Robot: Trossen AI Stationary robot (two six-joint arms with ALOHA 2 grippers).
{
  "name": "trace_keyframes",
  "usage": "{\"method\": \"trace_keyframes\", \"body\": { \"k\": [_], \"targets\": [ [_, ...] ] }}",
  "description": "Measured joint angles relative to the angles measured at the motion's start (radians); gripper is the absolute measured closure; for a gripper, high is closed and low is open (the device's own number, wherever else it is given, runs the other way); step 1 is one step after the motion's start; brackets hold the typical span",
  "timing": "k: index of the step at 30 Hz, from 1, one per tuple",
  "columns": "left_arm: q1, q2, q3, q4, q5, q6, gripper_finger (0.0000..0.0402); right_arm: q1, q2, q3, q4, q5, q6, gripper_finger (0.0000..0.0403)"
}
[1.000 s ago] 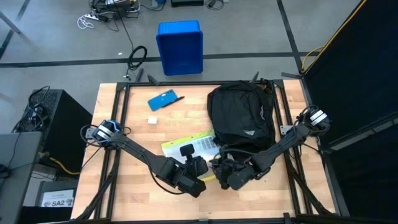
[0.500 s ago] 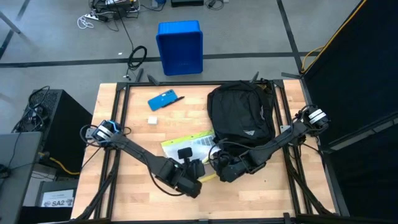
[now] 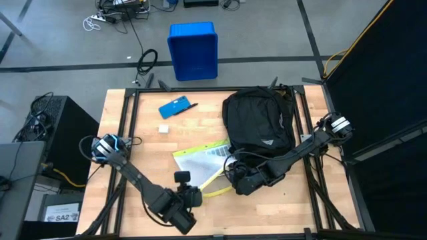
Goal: Unpack backpack
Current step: Put the white game card into the white zip bag
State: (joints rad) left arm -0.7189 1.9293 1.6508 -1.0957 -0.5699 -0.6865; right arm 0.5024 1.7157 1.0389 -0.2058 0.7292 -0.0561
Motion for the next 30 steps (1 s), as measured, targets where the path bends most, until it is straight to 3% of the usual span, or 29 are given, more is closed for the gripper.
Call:
{"method": "trace_keyframes", "body": {
  "k": [5,11,15,20,25,28,30],
  "targets": [
    [-0.001,0.001,-0.054,0.059,0.004,0.002,0.0341,-0.012,0.0,0.0,-0.011,-0.005,-0.001,0.0363],
    [-0.002,0.001,-0.093,0.051,0.001,0.002,0.0267,-0.02,0.0,0.0,-0.028,-0.031,0.0,0.0363],
    [0.007,0.001,-0.107,0.054,-0.054,0.002,0.0217,-0.02,0.0,0.0,-0.023,-0.044,0.001,0.0363],
    [0.041,0.0,-0.161,0.124,-0.065,0.002,0.0178,-0.02,0.0,0.0,-0.023,-0.044,0.001,0.0363],
    [0.069,0.001,-0.241,0.291,-0.066,0.107,0.0185,-0.021,0.0,0.0,-0.023,-0.044,0.001,0.0363],
    [0.08,0.001,-0.252,0.326,-0.066,0.13,0.0233,-0.022,0.0,0.0,-0.023,-0.044,0.0,0.0363],
    [0.086,0.001,-0.252,0.33,-0.068,0.129,0.0286,-0.022,0.0,0.0,-0.023,-0.044,-0.003,0.0363]
  ]
}}
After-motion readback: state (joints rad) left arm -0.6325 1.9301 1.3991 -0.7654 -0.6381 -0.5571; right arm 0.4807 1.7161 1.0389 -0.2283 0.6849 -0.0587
